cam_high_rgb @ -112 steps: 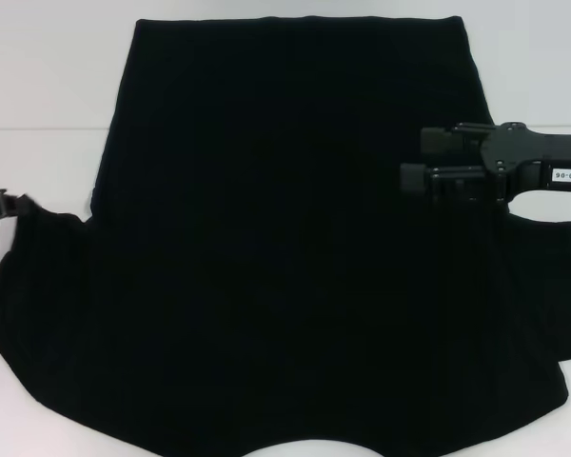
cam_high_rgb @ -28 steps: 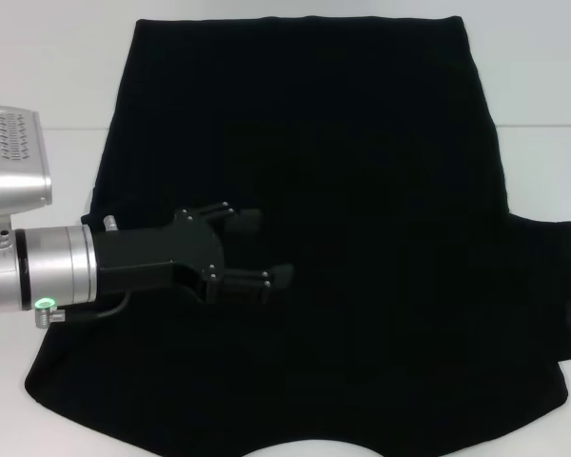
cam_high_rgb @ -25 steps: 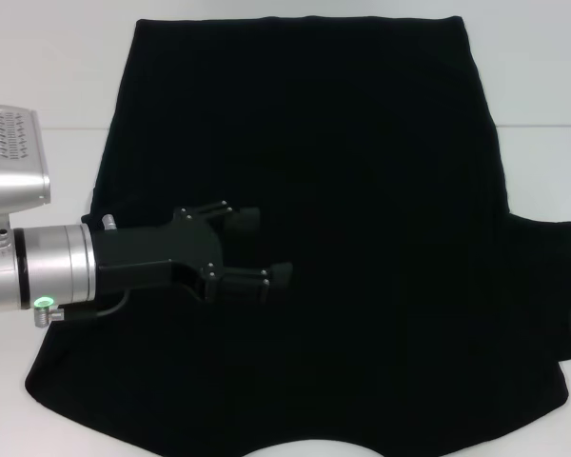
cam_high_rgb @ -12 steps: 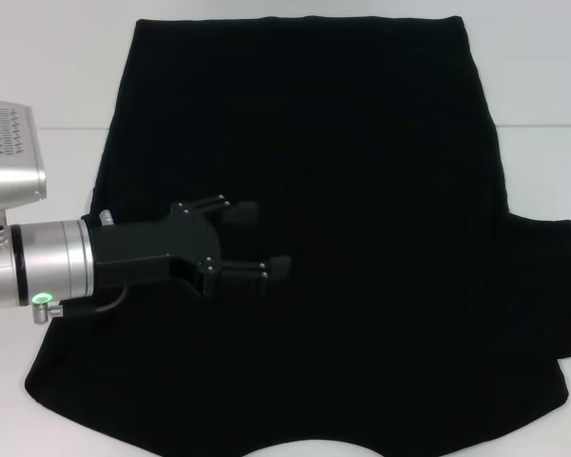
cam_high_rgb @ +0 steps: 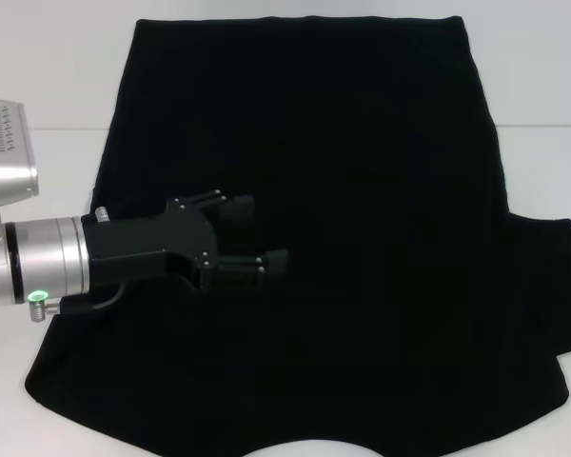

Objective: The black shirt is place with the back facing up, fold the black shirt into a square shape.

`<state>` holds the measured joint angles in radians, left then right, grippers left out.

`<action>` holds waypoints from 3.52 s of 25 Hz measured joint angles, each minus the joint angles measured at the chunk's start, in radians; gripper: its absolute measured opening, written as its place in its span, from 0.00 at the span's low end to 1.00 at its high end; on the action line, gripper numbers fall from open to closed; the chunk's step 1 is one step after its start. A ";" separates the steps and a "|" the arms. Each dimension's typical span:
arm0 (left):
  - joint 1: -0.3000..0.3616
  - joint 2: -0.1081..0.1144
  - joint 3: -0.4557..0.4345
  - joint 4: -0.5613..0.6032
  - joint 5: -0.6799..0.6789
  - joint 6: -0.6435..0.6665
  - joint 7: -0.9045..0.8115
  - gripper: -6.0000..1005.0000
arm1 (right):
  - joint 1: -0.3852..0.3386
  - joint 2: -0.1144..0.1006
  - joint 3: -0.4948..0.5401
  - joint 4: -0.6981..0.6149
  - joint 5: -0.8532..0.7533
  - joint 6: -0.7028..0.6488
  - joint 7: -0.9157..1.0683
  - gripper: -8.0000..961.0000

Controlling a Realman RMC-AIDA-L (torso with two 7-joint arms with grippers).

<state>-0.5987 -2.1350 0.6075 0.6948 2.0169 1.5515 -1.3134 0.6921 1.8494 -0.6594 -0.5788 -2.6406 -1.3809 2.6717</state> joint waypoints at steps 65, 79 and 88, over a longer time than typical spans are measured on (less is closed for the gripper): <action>0.002 0.000 -0.002 -0.064 -0.075 0.008 -0.057 0.95 | -0.153 0.072 0.177 -0.247 0.159 0.060 -0.400 0.01; 0.017 0.011 -0.014 -0.059 -0.130 0.005 -0.056 0.94 | 0.078 0.128 -0.032 -0.189 0.158 0.015 -0.368 0.04; 0.021 0.019 -0.049 -0.061 -0.130 -0.001 -0.055 0.94 | 0.102 0.118 -0.098 -0.174 0.155 -0.014 -0.353 0.28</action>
<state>-0.5781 -2.1158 0.5588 0.6337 1.8866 1.5507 -1.3683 0.7943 1.9678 -0.7577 -0.7532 -2.4852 -1.3953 2.3190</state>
